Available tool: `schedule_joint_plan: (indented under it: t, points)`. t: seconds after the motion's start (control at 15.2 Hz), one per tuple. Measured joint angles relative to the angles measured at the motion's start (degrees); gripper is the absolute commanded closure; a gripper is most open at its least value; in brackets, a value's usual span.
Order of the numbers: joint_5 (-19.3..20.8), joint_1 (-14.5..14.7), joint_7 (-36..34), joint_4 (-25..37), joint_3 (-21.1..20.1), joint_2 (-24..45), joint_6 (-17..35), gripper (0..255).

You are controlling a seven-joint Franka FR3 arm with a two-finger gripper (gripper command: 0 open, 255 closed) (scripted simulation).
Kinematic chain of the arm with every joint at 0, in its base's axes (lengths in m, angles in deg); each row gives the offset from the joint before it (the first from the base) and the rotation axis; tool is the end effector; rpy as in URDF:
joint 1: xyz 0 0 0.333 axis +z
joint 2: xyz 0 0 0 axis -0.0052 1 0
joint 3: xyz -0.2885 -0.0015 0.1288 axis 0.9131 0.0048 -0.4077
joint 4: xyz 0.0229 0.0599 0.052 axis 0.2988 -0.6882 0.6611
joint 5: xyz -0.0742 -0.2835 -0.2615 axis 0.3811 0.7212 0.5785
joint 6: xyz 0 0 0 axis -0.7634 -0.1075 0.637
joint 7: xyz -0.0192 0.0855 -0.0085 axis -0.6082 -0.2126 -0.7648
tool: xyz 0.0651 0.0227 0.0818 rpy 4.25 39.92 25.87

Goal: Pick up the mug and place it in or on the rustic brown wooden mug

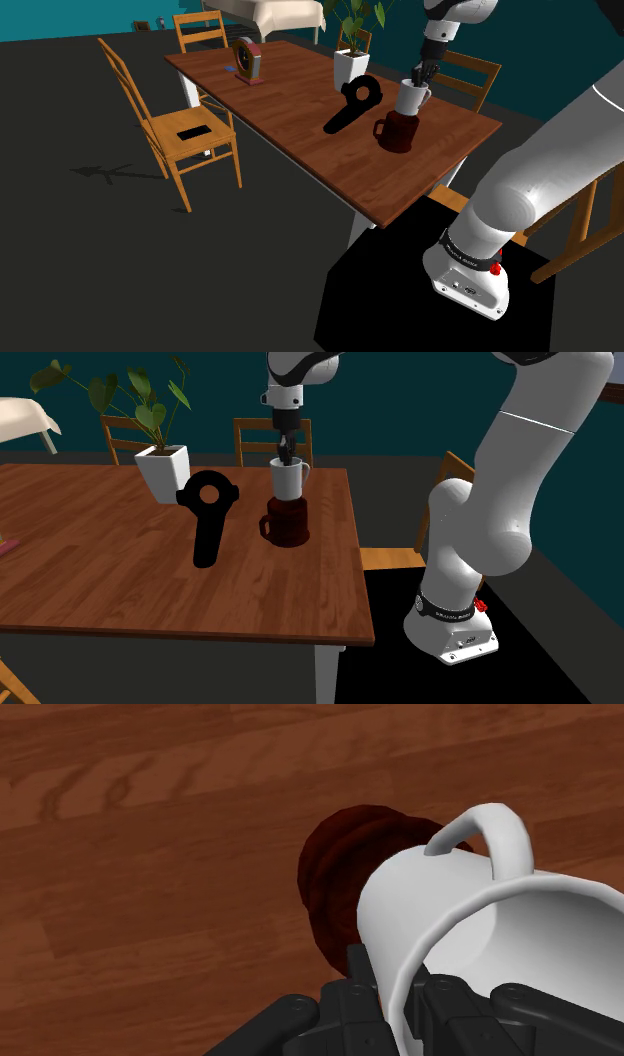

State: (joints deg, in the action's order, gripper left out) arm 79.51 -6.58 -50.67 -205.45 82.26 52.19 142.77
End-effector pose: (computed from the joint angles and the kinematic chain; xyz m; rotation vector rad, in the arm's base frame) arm 0.3503 -0.3459 0.4867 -3.0503 0.3720 -0.0011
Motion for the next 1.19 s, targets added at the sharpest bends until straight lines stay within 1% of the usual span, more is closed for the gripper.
schedule_joint_plan:
  t: [0.26,0.59,0.66,1.06,1.19]
  points:
    - [-0.1,0.0,0.1,-2.1,0.2,0.4,2.5,255]
    - [-0.1,0.0,0.1,-2.4,0.3,0.5,2.8,255]
    - [-0.1,0.0,0.1,-2.4,0.3,0.5,2.8,0]
    - [-0.1,0.0,0.1,-2.4,0.3,0.5,2.8,0]
    - [0.0,0.0,0.0,-0.5,0.0,0.0,0.6,0]
